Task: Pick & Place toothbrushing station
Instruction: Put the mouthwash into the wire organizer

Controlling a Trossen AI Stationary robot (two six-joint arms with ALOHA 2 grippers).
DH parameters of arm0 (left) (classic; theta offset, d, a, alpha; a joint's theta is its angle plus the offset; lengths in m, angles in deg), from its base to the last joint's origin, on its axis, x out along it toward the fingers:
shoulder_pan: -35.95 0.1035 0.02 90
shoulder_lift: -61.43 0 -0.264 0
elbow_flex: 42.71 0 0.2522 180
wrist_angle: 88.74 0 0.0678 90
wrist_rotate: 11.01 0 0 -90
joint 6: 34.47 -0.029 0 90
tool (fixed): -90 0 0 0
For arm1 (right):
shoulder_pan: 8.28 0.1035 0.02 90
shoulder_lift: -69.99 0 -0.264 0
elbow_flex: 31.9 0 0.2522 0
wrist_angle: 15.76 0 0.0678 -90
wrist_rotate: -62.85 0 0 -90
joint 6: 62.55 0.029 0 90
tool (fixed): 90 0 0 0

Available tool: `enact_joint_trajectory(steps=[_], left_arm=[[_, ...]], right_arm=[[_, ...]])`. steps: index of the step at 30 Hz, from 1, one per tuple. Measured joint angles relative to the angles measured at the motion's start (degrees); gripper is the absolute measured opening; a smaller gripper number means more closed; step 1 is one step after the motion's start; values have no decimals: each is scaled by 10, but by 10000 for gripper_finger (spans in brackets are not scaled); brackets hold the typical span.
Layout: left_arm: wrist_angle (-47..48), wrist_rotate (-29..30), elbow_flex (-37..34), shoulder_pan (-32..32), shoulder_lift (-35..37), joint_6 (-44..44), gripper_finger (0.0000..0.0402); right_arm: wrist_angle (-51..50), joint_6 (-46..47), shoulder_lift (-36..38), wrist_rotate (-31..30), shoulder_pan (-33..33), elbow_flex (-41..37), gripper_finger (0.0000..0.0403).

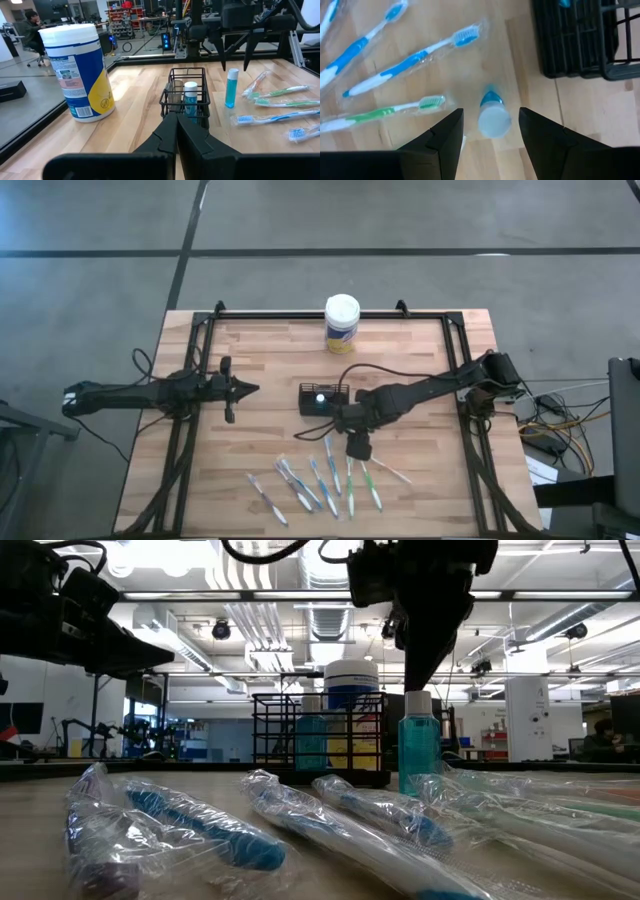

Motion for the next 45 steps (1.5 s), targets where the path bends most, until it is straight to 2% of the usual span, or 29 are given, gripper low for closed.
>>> enact_joint_trajectory(steps=[10, 25, 39, 45], left_arm=[[5, 0, 0, 0, 0, 1, 12], [5, 0, 0, 0, 0, 1, 12], [6, 0, 0, 0, 0, 2, 12], [10, 0, 0, 0, 0, 2, 12]], right_arm=[[20, -1, -1, 2, 0, -17, 170], [23, -4, -1, 3, 0, -21, 166], [23, -9, -1, 5, 0, -21, 117], [24, -29, -1, 9, 3, -21, 113]])
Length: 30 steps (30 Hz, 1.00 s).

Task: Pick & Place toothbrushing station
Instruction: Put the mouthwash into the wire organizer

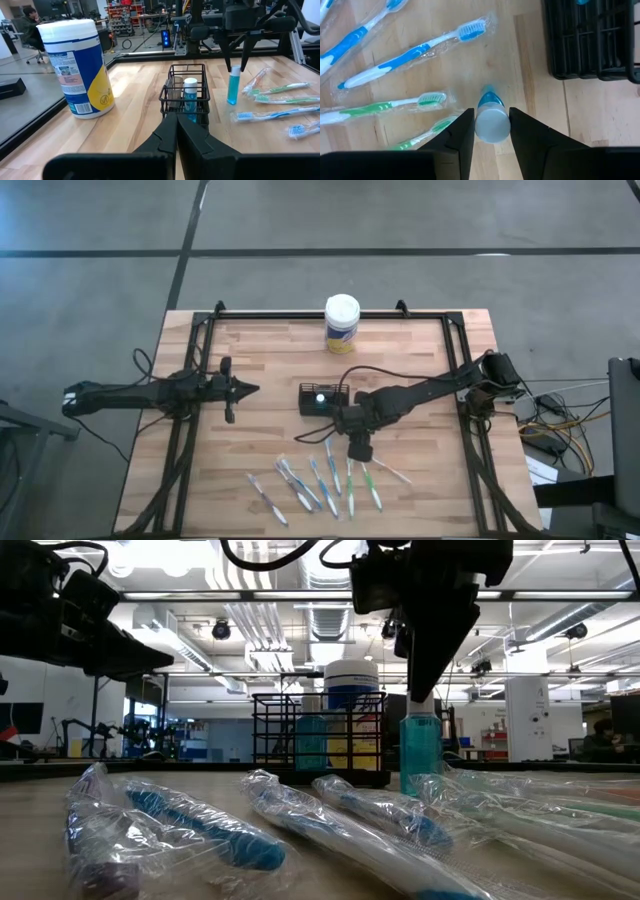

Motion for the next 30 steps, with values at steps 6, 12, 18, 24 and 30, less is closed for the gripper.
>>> enact_joint_trajectory(steps=[6, 12, 18, 24, 30], left_arm=[[0, 0, 0, 0, 0, 0, 12], [0, 0, 0, 0, 0, 0, 12], [0, 0, 0, 0, 0, 0, 12], [5, 0, 0, 0, 0, 0, 12], [6, 0, 0, 0, 0, 0, 12]], right_arm=[[0, -14, 0, 0, 0, 0, 144], [-2, -19, 0, 0, 0, 0, 166], [-3, -30, 0, -2, 0, -1, 173], [0, -32, 0, -7, -1, -3, 160], [-6, -34, -13, -7, -2, -5, 135]])
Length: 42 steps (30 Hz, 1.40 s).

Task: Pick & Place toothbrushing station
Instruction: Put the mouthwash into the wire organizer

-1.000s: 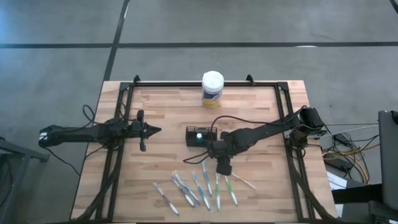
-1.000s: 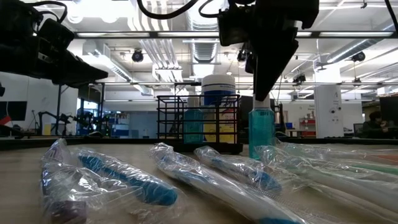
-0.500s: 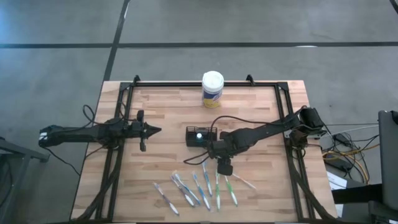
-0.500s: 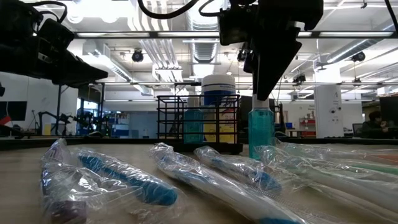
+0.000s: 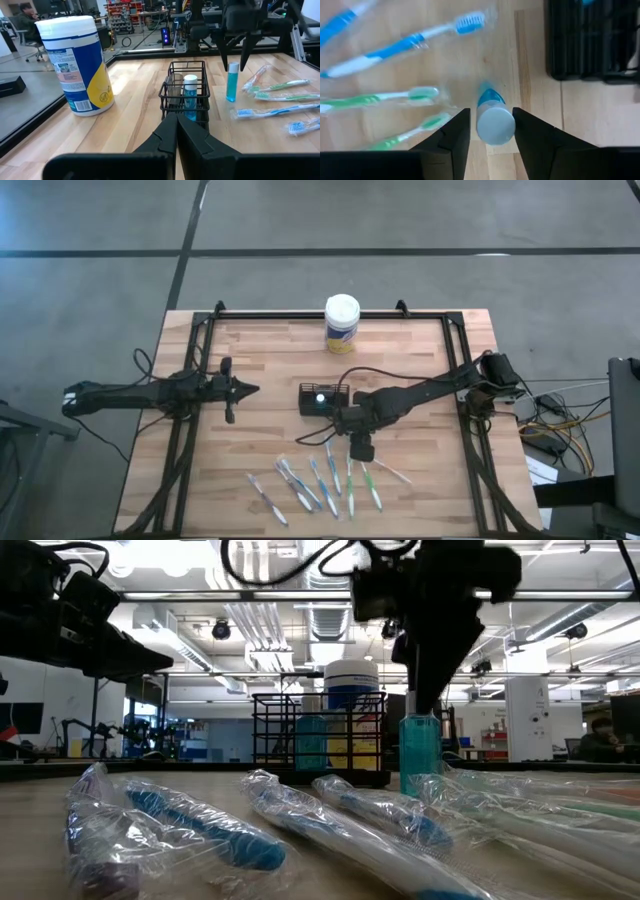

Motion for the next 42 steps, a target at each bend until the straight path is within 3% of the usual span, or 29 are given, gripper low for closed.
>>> enact_joint_trajectory(steps=[10, 20, 28, 34, 42], left_arm=[[2, 0, 0, 0, 0, 0, 12], [2, 0, 0, 0, 0, 0, 12], [3, 0, 0, 0, 0, 0, 12], [3, 0, 0, 0, 0, 0, 12], [3, 0, 0, 0, 0, 0, 12]], right_arm=[[12, -10, -15, 1, 0, 2, 95], [13, -12, -4, 2, 0, 19, 161], [17, -13, -4, 1, 0, 19, 156], [116, -54, -4, 3, 6, 19, 155], [163, -98, -21, 21, 11, 19, 166]])
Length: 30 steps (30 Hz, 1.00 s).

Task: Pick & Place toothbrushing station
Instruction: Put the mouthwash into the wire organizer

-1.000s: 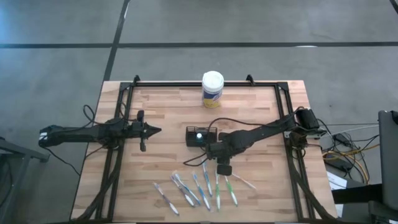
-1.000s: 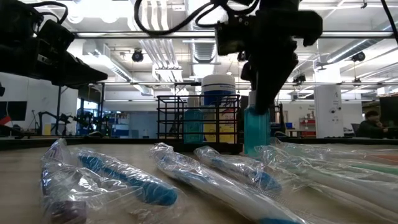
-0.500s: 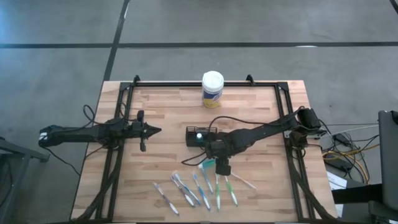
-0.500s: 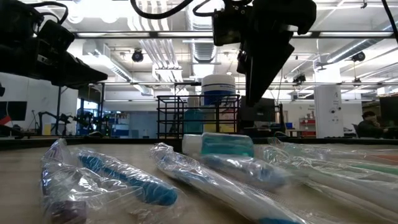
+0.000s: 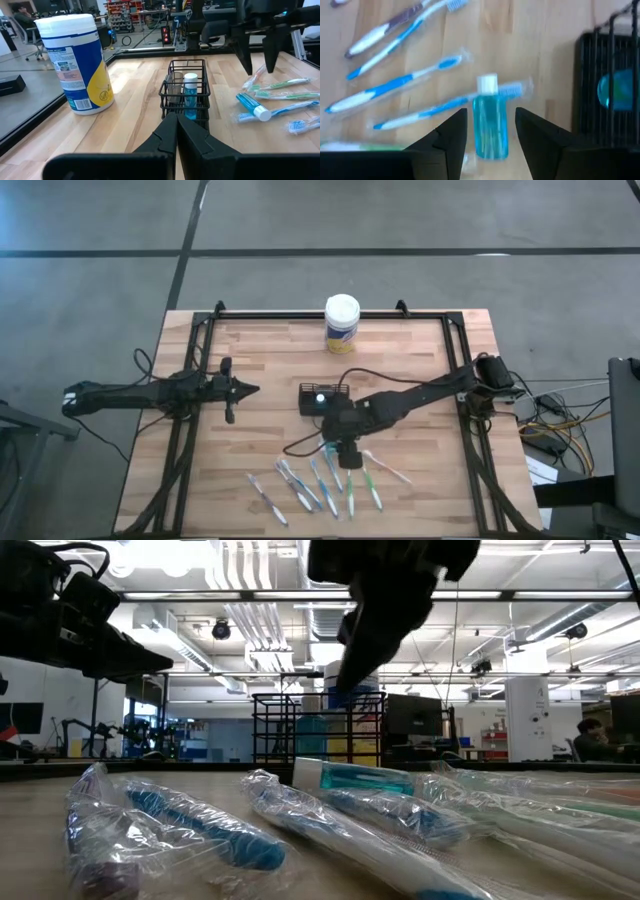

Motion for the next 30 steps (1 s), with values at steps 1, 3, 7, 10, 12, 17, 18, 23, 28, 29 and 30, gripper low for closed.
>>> enact_joint_trajectory(steps=[1, 3, 7, 10, 12, 17, 18, 23, 28, 29, 30], left_arm=[[0, 0, 0, 0, 0, 0, 12], [0, 0, 0, 0, 0, 0, 12], [2, 0, 0, 0, 0, 1, 12], [2, 0, 0, 0, -1, 1, 12], [4, 0, 0, 0, -1, 1, 12], [17, 0, 0, 0, -1, 1, 12], [21, 0, 0, 0, -1, 1, 12], [30, -1, 1, 0, -1, 2, 12], [31, -1, 1, 0, -1, 2, 12], [31, -1, 1, 0, -1, 2, 12], [31, -1, 1, 0, -1, 2, 12]], right_arm=[[3, -7, -6, 0, 0, 2, 168], [11, -22, -29, 3, 0, 22, 170], [-11, -59, -92, 17, 0, 84, 173], [-60, -76, -142, 17, -1, 137, 173], [-98, -78, -172, 17, -1, 172, 173], [-163, -73, -218, 16, -2, 243, 171], [-166, -73, -224, 16, -2, 254, 171], [-187, -75, -250, 14, -2, 300, 162], [-215, -77, -263, 22, -4, 318, 126], [-215, -77, -262, 23, -4, 318, 121], [-214, -77, -260, 23, -4, 319, 118]])
